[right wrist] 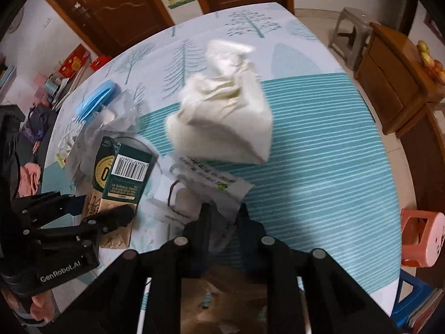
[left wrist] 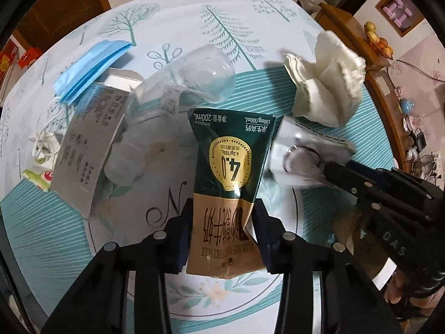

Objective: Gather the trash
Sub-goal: 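Grasp the green milk carton with the left gripper while the right gripper grasps the white packet, then carry the milk carton and white packet over the bin and open both grippers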

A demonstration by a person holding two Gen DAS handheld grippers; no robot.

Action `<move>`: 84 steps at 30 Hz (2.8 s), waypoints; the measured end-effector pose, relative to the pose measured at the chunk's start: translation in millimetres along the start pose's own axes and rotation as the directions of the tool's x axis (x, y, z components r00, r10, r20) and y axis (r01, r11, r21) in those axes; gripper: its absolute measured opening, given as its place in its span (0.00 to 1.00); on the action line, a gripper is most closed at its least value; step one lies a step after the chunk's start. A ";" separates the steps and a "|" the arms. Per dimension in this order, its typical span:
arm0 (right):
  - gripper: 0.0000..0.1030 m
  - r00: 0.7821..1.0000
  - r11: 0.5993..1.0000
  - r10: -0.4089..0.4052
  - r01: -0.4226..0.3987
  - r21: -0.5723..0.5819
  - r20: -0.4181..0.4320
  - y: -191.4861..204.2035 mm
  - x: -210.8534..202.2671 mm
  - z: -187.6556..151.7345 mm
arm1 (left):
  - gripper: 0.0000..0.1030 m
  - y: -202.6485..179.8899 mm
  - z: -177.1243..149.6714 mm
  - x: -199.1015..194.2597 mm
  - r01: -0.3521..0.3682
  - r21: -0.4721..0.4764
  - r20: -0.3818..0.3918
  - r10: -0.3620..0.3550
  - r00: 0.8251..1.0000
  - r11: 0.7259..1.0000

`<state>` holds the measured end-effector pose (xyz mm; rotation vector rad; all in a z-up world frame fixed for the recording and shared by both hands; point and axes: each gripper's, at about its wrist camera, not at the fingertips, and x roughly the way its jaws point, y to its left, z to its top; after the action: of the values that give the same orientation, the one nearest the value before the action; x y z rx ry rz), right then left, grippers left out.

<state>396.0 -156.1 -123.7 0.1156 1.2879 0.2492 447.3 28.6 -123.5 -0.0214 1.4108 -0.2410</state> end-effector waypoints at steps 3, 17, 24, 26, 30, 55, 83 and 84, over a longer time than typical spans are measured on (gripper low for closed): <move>0.09 0.999 0.999 0.021 -0.020 -0.027 0.038 9.2 -6.6 -3.1 | 0.38 -1.7 -9.6 -12.7 0.001 -0.003 0.031 -0.001 1.000 1.000; 0.03 0.954 0.977 0.212 -0.206 -0.052 0.213 46.0 -89.0 -43.8 | 0.37 12.0 -65.9 -90.3 0.033 -0.039 0.130 -0.028 0.991 0.999; 0.03 0.932 0.966 0.254 -0.258 -0.022 0.260 45.2 -137.3 -114.0 | 0.37 -8.2 -119.9 -119.9 0.039 -0.011 0.145 -0.037 0.989 0.999; 0.03 0.931 0.964 0.258 -0.265 -0.011 0.257 41.9 -148.8 -144.5 | 0.37 -17.3 -144.2 -128.7 0.038 0.000 0.141 -0.038 0.989 0.999; 0.03 0.940 0.966 0.250 -0.257 0.001 0.234 33.2 -162.6 -200.3 | 0.37 -38.7 -193.1 -138.4 0.041 0.016 0.121 -0.042 0.992 0.999; 0.03 0.977 0.966 0.213 -0.214 0.145 0.025 -31.8 -111.8 -443.3 | 0.37 -146.8 -420.4 -8.0 -0.018 0.105 -0.184 0.037 0.982 0.994; 0.04 0.983 0.975 0.109 -0.076 0.211 -0.148 -49.7 126.6 -499.0 | 0.76 -94.3 -438.8 224.4 -0.045 0.152 -0.294 0.088 0.952 0.987; 0.04 0.983 0.974 0.107 -0.074 0.212 -0.147 -48.4 131.1 -497.9 | 0.79 -92.7 -438.9 224.5 -0.047 0.151 -0.293 0.091 0.952 0.987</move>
<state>-42.0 -197.2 -395.5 0.3376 1.4664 0.2055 34.9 -45.9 -399.2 0.1897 1.6900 -0.2953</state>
